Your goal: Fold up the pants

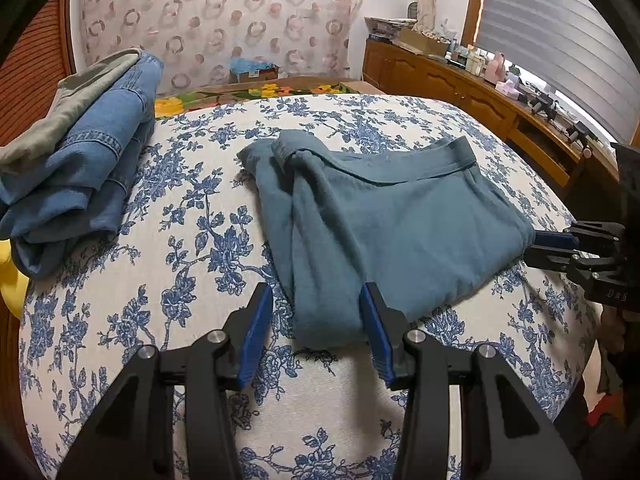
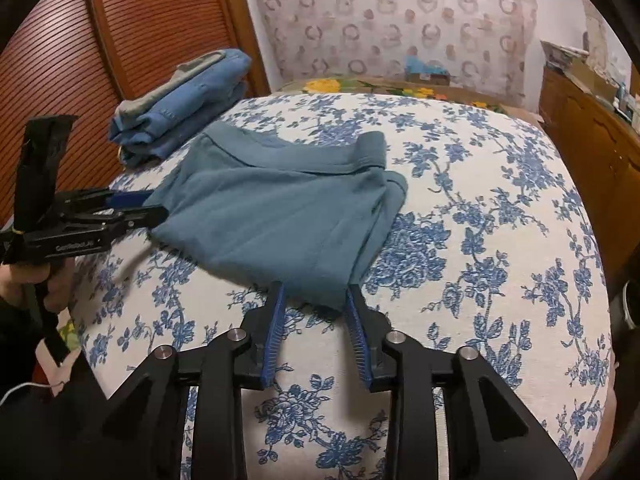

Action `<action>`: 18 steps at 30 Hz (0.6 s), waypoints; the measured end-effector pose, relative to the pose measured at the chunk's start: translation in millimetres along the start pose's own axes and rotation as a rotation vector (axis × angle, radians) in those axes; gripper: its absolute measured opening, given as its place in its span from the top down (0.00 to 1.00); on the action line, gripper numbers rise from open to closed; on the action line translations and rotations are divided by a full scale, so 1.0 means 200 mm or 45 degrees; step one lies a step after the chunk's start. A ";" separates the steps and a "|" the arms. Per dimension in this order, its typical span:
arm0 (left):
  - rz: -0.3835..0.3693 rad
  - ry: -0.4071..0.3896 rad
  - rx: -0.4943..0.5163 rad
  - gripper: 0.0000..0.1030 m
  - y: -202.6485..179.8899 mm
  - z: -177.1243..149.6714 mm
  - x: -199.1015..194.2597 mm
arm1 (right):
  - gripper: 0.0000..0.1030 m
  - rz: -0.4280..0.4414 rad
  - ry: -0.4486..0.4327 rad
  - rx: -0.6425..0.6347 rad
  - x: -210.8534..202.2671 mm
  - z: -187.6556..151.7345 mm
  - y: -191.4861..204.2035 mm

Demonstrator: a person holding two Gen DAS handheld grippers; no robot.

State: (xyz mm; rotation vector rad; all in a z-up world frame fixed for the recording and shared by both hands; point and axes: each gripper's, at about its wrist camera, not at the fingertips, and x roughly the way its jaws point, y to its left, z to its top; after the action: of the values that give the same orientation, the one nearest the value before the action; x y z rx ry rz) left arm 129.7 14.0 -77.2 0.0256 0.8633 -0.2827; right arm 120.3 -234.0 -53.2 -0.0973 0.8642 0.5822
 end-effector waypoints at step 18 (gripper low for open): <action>-0.002 -0.022 0.011 0.57 -0.04 0.02 -0.03 | 1.00 -0.020 -0.083 -0.058 -0.12 -0.02 -0.04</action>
State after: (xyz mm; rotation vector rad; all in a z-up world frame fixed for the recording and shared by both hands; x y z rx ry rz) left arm 126.4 6.5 -69.8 0.0308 0.8447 -0.2875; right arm 110.3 -252.7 -39.3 -0.1253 0.7862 0.5873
